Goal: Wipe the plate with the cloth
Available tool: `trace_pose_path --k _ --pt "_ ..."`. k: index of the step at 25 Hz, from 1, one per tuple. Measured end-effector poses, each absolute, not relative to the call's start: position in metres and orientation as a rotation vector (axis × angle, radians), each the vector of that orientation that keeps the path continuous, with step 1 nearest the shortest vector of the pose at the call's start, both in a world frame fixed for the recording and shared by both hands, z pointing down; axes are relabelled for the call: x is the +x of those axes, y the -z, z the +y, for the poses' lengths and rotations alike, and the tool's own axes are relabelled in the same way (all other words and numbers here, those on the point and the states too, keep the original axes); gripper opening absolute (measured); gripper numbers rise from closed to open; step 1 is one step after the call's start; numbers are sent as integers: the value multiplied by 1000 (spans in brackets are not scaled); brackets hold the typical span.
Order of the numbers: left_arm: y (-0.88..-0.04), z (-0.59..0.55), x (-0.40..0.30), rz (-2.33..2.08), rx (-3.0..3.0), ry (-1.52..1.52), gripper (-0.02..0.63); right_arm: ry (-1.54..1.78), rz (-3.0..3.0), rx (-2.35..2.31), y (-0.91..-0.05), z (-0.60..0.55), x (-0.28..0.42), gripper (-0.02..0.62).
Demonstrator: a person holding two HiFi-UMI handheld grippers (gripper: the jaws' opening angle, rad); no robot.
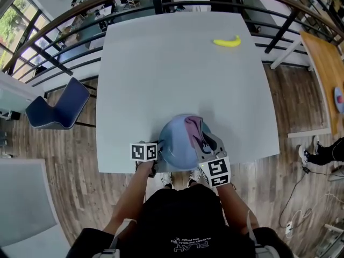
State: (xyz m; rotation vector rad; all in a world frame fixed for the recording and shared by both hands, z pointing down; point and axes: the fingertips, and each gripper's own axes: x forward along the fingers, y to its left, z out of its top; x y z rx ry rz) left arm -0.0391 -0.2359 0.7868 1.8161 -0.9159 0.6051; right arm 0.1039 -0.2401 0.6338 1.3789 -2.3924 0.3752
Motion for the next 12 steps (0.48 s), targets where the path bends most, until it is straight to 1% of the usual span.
trace_pose_path --k 12 --pt "-786 -234 -38 -880 1722 -440 26 -371 -2373 1385 -631 -234 108 104"
